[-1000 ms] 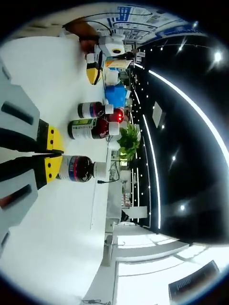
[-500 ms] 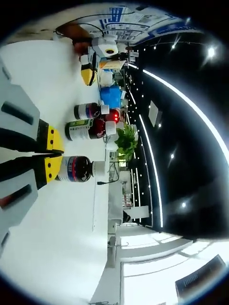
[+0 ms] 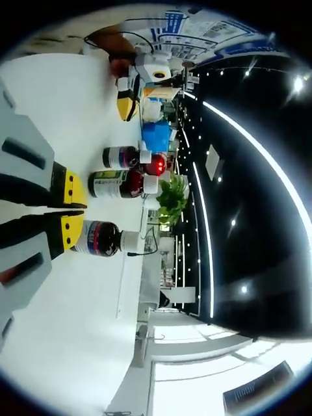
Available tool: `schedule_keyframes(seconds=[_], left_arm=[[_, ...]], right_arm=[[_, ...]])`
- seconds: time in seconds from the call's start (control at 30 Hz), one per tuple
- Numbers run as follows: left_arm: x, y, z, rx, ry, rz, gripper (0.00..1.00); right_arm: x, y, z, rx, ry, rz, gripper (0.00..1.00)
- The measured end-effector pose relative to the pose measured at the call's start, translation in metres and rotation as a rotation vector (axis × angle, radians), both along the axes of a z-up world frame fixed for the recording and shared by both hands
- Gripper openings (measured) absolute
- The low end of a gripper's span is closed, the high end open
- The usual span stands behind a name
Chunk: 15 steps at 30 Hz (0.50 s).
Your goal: Rotate the medicine bottle to make it face forward pick up the medicine bottle inspect the drug traceability code place the medicine on the table
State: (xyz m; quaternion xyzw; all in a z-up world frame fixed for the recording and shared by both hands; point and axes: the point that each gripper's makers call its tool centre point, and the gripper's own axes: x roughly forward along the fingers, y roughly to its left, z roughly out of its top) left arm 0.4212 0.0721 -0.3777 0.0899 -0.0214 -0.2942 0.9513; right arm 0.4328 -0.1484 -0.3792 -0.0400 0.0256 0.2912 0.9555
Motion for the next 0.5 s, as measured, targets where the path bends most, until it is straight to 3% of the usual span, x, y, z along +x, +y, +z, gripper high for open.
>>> schedule_keyframes(seconds=[0.13, 0.5], left_arm=[[0.0, 0.0, -0.001, 0.007, -0.002, 0.0, 0.0], [-0.001, -0.002, -0.001, 0.012, -0.005, -0.005, 0.0]], right_arm=[[-0.002, 0.005, 0.009, 0.0, -0.021, -0.007, 0.0], [0.001, 0.009, 0.057, 0.037, -0.071, -0.01, 0.03]])
